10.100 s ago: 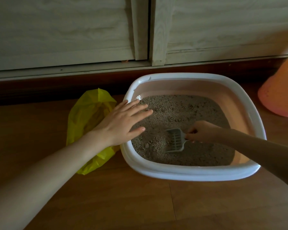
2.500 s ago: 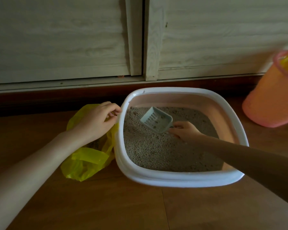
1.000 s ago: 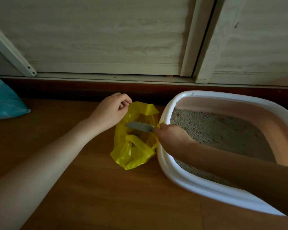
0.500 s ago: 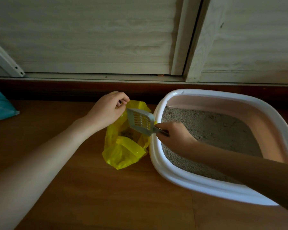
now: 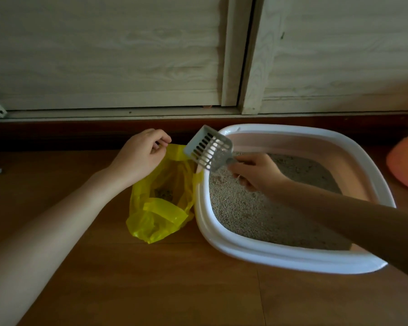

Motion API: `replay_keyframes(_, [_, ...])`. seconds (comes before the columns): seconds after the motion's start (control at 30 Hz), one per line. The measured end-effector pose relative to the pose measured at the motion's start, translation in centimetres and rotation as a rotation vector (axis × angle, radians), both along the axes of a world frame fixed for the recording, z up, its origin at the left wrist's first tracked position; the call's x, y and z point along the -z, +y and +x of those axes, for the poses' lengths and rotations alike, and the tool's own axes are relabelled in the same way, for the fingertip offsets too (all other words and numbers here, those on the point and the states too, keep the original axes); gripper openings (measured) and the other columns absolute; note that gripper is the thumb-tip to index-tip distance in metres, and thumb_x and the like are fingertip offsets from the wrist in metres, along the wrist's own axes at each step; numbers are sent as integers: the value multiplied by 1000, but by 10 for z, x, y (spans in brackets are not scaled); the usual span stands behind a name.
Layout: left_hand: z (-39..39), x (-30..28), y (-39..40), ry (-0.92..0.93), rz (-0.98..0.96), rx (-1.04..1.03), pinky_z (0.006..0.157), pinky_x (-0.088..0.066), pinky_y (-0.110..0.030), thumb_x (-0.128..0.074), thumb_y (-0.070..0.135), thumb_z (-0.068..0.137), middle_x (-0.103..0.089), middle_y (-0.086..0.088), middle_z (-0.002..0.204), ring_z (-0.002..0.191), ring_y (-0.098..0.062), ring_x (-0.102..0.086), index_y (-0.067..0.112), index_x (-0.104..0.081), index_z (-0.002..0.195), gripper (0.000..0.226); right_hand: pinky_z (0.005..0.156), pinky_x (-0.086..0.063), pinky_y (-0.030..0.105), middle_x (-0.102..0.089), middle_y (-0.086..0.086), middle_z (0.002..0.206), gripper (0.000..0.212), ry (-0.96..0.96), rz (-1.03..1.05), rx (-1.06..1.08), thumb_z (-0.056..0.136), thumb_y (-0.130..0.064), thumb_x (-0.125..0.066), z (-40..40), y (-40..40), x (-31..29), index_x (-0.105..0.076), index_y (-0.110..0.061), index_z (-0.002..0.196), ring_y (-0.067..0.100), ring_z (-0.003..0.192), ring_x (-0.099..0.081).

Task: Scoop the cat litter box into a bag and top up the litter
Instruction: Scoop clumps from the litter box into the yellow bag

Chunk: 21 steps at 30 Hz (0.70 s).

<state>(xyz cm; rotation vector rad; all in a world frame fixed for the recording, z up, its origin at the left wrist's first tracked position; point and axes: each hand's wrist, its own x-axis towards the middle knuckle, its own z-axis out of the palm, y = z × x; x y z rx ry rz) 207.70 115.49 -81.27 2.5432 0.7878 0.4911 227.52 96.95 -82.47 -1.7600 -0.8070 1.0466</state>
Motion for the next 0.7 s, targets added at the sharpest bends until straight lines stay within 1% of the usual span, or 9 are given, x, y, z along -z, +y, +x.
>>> replay_keyframes(0.1, [14, 5, -4, 10, -21, 23, 74, -44, -16, -54, 12, 93, -57, 5, 107, 91, -9, -57, 15, -60, 113, 22, 40, -39, 16, -62, -3, 68, 10, -190, -39, 89, 94, -24, -57, 40, -21, -3, -66, -19, 97, 5, 45, -49])
replay_keyframes(0.2, [32, 11, -9, 5, -15, 58, 69, -41, -13, -55, 13, 92, -57, 7, 106, 91, -7, -58, 18, -61, 112, 21, 48, -45, 16, -64, -7, 78, 11, -726, -179, 85, 93, -18, -55, 94, -52, 8, -61, -27, 96, 3, 61, -59])
replay_keyframes(0.27, [43, 14, -12, 0, -24, 75, 68, -40, -13, -54, 12, 92, -57, 7, 104, 89, -5, -57, 19, -61, 111, 21, 54, -53, 25, -64, -6, 80, 15, -929, -317, 75, 92, -14, -54, 126, -74, 17, -61, -26, 98, 8, 65, -62])
replay_keyframes(0.37, [56, 17, -16, 0, -29, 102, 68, -40, -14, -55, 11, 91, -58, 7, 104, 88, -2, -55, 21, -61, 110, 22, 61, -53, 27, -66, 1, 87, 13, -990, -524, 112, 90, -18, -56, 164, -90, 31, -63, -22, 101, 15, 74, -63])
replay_keyframes(0.43, [61, 20, -17, 2, -37, 112, 69, -40, -14, -55, 11, 91, -58, 8, 103, 88, -2, -55, 21, -61, 110, 22, 68, -54, 36, -66, 9, 89, 17, -1035, -612, 54, 89, -19, -53, 181, -91, 41, -65, -12, 98, 24, 78, -63])
replay_keyframes(0.53, [64, 22, -20, 13, -52, 112, 71, -41, -15, -55, 13, 91, -57, 10, 103, 90, -2, -55, 23, -60, 110, 23, 43, -47, 27, -65, 7, 77, 19, -1037, -586, 130, 89, -25, -46, 174, -85, 41, -63, -18, 92, 17, 54, -57])
replay_keyframes(0.6, [63, 23, -23, 24, -48, 109, 70, -42, -16, -55, 13, 91, -57, 10, 103, 90, -2, -55, 24, -61, 110, 22, 39, -38, 22, -56, 3, 67, 17, -988, -574, 191, 93, -21, -43, 166, -75, 42, -58, -16, 86, 14, 50, -50])
replay_keyframes(0.67, [63, 23, -26, 23, -65, 120, 70, -41, -15, -56, 12, 91, -57, 10, 102, 90, -3, -55, 24, -61, 108, 21, 47, -40, 24, -50, 3, 66, 21, -922, -561, 153, 95, -14, -44, 161, -59, 41, -55, -13, 78, 18, 57, -50])
replay_keyframes(0.7, [63, 22, -29, 20, -75, 127, 69, -41, -15, -56, 11, 91, -57, 9, 102, 90, -4, -55, 23, -61, 107, 21, 56, -42, 28, -51, 6, 70, 19, -974, -599, 100, 95, -10, -46, 152, -51, 37, -56, -8, 79, 22, 66, -52])
